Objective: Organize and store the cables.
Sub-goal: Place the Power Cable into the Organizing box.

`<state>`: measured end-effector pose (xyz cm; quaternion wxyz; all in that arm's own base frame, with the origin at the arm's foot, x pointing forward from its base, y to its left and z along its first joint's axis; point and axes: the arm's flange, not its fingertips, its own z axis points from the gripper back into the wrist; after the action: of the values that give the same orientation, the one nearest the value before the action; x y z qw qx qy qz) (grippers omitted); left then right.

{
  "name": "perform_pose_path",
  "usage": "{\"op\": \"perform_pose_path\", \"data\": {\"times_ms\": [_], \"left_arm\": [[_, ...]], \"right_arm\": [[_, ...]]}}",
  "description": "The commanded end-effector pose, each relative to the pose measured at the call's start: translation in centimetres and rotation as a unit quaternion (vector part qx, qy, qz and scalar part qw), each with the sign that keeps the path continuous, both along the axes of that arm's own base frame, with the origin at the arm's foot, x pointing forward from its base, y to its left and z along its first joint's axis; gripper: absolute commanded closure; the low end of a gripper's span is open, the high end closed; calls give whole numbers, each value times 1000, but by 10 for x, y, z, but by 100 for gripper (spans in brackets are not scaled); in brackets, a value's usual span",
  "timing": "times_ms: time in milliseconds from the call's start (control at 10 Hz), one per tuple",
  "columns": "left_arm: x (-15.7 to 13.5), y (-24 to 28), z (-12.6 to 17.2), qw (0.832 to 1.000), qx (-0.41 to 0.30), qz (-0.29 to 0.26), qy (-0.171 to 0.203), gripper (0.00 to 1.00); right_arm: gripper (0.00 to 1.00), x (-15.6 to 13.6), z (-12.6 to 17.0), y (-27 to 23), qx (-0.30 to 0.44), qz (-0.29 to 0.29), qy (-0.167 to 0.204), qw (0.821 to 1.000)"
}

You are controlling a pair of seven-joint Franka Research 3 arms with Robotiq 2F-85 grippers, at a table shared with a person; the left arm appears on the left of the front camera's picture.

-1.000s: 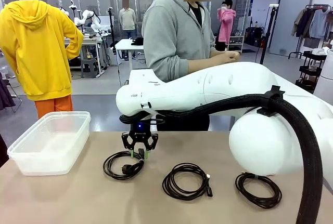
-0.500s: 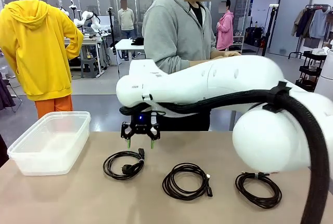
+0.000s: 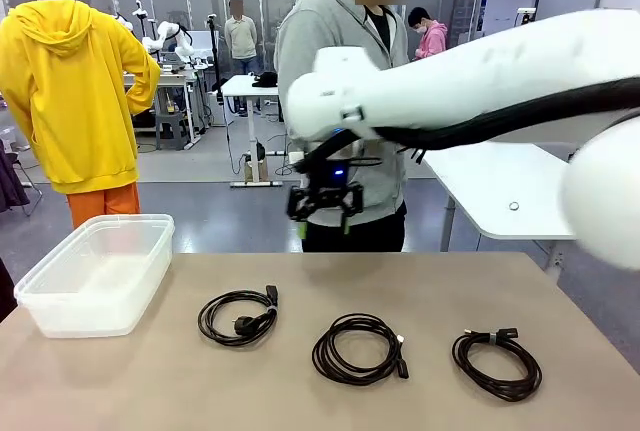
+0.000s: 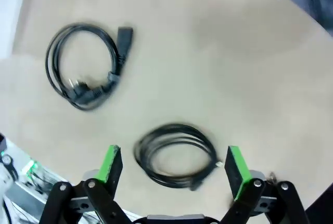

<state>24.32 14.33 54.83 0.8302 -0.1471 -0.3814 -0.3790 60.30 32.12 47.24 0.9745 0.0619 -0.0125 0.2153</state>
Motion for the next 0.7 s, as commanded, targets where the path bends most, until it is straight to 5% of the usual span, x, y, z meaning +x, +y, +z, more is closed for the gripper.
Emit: {"op": "perform_pose_path", "data": {"times_ms": [0, 300, 600], "left_arm": [[0, 0, 1, 1000, -1, -6, -3, 0], [0, 0, 1, 1000, -1, -6, -3, 0], [0, 0, 1, 1000, -1, -6, -3, 0]], "right_arm": [[0, -46, -9, -69, 36, 44, -14, 998], [0, -115, -6, -157, 29, 22, -88, 995], [0, -172, -1, -219, 64, 11, -227, 972]]}}
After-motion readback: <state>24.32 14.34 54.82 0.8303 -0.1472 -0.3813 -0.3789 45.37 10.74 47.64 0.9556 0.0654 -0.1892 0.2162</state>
